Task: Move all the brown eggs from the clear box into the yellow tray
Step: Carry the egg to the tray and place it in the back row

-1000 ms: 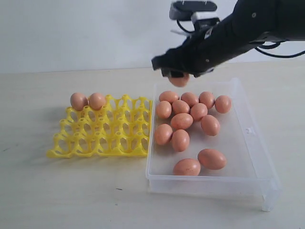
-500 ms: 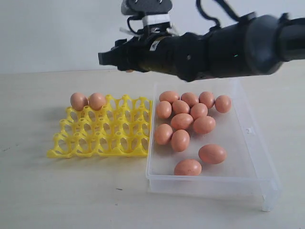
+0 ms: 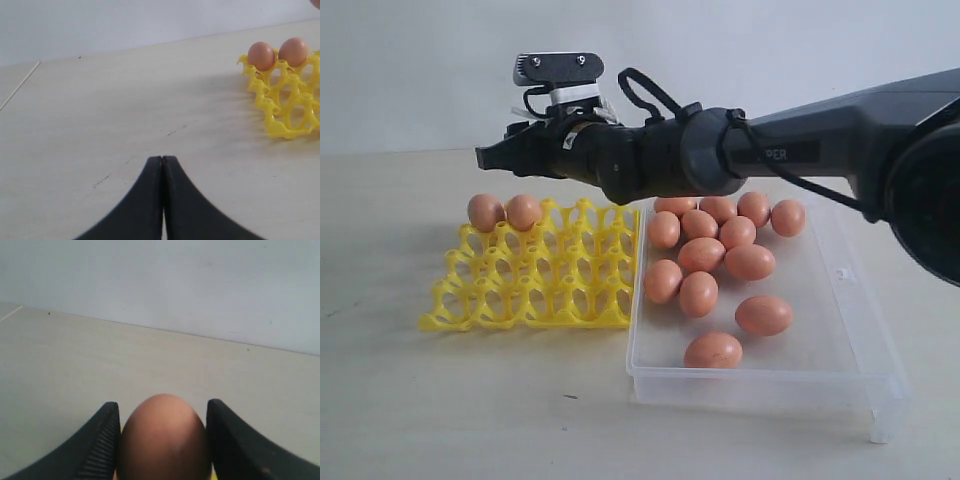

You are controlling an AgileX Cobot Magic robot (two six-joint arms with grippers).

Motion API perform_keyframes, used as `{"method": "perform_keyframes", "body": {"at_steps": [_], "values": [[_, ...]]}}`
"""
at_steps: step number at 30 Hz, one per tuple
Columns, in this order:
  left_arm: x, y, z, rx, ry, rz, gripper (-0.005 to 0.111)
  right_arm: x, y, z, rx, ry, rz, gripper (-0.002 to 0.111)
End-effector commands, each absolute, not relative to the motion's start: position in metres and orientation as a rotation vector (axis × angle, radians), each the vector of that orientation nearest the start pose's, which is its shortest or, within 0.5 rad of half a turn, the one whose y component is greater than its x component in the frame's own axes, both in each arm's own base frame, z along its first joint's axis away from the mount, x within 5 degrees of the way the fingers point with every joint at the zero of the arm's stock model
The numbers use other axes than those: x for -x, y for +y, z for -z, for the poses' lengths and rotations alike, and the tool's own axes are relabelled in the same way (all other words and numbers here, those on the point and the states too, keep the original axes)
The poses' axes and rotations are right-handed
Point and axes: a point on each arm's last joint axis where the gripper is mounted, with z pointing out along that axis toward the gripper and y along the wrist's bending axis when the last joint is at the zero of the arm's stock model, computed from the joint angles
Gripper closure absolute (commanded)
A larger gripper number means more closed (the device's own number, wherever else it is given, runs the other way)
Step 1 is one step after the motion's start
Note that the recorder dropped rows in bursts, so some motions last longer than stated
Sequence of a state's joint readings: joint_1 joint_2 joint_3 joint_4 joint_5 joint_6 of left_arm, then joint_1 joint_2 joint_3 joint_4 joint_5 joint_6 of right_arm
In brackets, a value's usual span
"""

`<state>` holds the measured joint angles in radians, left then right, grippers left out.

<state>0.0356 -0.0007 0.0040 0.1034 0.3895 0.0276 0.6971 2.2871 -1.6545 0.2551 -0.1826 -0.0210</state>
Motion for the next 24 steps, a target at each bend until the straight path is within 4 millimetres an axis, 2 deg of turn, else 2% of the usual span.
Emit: {"method": "perform_keyframes", "body": {"at_steps": [1,10,24], "values": [[-0.052,0.005,-0.179,-0.055,1.863,-0.136,0.107,-0.407,0.339,-0.163,0.427,1.904,-0.572,0.108],[-0.052,0.005,-0.179,-0.055,1.863,-0.136,0.107,-0.409,0.339,-0.138,0.473,1.938,-0.529,0.108],[-0.052,0.005,-0.179,-0.055,1.863,-0.136,0.107,-0.42,0.325,-0.13,0.478,1.954,-0.479,0.108]]}}
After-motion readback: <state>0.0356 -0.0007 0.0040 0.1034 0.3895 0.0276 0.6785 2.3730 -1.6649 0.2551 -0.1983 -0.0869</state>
